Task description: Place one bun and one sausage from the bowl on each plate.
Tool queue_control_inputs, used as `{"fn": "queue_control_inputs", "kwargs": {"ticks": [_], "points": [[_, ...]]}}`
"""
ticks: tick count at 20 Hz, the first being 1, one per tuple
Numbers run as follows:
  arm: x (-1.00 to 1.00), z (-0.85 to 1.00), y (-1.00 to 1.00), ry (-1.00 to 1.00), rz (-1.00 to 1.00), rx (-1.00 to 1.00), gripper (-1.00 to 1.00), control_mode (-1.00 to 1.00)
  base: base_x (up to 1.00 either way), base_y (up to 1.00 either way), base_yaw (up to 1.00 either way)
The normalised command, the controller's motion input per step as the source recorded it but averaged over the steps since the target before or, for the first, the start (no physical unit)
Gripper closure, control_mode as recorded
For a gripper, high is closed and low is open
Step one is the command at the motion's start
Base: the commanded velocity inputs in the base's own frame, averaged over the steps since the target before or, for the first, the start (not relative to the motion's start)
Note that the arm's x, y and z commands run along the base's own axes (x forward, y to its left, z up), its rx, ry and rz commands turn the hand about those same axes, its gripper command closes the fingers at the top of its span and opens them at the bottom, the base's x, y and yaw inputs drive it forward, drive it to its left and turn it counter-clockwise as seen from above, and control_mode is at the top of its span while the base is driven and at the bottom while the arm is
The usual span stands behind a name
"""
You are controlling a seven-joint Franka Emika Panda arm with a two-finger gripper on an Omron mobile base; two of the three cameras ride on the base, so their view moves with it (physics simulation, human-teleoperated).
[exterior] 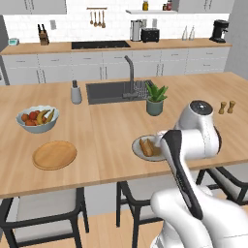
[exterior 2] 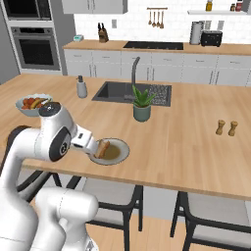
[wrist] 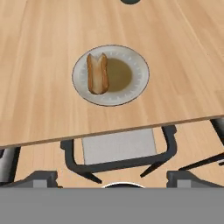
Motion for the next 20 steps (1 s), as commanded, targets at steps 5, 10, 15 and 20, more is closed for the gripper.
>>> {"fn": "queue_control_inputs", "kwargs": {"ticks": [5, 10, 15, 20], "points": [[-0.55, 0.64, 0.00, 0.01, 0.00, 0.00, -1.00, -1.00, 0.00, 0.00, 0.00], [-0.52, 0.33, -0.02, 0.03, 0.04, 0.00, -1.00, -1.00, 0.00, 0.00, 0.00], [-0.14, 0.08, -0.02, 0.00, 0.02, 0.00, -1.00, 1.00, -0.38, -0.14, 0.00], [0.00, 0.00, 0.00, 0.00, 0.00, 0.00, -1.00, 1.00, -0.23, -0.93, 0.00]]}}
